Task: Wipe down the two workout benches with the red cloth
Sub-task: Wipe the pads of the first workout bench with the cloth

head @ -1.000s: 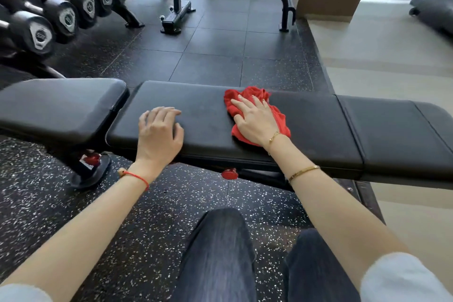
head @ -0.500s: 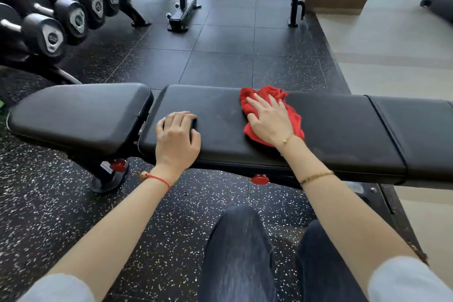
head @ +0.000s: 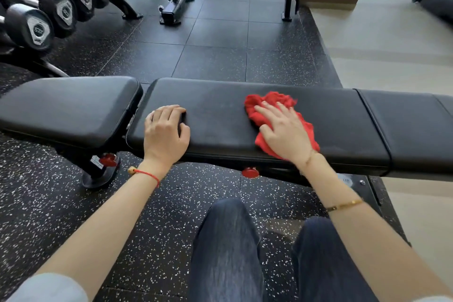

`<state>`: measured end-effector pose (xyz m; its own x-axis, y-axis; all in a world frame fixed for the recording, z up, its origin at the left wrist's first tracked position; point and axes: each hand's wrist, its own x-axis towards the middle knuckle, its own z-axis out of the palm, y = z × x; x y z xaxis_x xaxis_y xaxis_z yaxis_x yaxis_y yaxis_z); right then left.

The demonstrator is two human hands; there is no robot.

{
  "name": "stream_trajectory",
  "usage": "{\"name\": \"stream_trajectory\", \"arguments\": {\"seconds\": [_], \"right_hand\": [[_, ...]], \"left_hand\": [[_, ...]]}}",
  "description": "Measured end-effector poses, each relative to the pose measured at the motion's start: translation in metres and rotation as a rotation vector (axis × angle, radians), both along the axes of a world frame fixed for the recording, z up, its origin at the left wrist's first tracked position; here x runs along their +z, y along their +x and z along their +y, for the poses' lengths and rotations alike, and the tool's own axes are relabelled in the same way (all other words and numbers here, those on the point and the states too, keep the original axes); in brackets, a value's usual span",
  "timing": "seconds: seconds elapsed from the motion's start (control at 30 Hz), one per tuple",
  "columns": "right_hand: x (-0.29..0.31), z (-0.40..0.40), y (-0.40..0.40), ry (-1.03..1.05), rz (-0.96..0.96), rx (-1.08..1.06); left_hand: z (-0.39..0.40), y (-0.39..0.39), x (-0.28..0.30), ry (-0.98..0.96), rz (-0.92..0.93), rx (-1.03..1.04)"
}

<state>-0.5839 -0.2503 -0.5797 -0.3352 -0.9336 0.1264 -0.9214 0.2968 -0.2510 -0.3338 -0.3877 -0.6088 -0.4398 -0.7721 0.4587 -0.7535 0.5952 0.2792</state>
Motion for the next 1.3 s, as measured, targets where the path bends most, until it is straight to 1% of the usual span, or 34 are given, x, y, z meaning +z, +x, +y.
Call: {"name": "stream_trajectory", "arguments": {"seconds": [0.1,0.17,0.23,0.33,0.47,0.57,0.63,0.73,0.83,0.93,1.03,1.17,1.3], "right_hand": [[0.004,-0.012,-0.034,0.009,-0.023,-0.178],[0.003,-0.024,-0.036,-0.003,-0.03,-0.215],[0.004,-0.027,-0.032,0.001,-0.013,-0.173],[0.004,-0.011,-0.028,0.015,-0.013,-0.026],[0.003,0.031,-0.026,-0.022,-0.011,0.146],[0.001,0.069,-0.04,-0.031,0.034,0.189],[0.001,0.092,-0.059,-0.023,0.061,0.157],[0.004,0.114,-0.1,0.012,0.084,0.046],[0.009,0.131,-0.143,0.038,0.064,-0.079],[0.011,0.152,-0.175,0.047,0.042,-0.133],[0.01,0.175,-0.19,-0.004,0.003,-0.147],[0.003,0.2,-0.2,-0.051,0.02,-0.128],[0.008,0.205,-0.238,-0.023,-0.004,-0.249]], "left_hand": [[0.002,-0.004,0.001,0.002,-0.007,0.019],[0.002,-0.005,0.002,0.002,-0.011,0.031],[0.003,-0.006,0.003,0.004,-0.025,0.044],[0.005,-0.008,0.004,0.004,-0.055,0.058],[0.02,-0.017,0.006,0.021,-0.064,0.118],[0.053,-0.044,0.01,0.026,-0.025,0.091],[0.081,-0.075,0.012,0.036,-0.01,0.027],[0.122,-0.134,0.016,0.059,0.023,-0.085],[0.156,-0.19,0.017,0.087,0.031,-0.175],[0.182,-0.231,0.017,0.077,0.034,-0.233],[0.199,-0.257,0.013,0.065,0.026,-0.256],[0.206,-0.273,0.007,0.066,0.016,-0.247],[0.209,-0.284,0.003,0.054,-0.029,-0.197]]}}
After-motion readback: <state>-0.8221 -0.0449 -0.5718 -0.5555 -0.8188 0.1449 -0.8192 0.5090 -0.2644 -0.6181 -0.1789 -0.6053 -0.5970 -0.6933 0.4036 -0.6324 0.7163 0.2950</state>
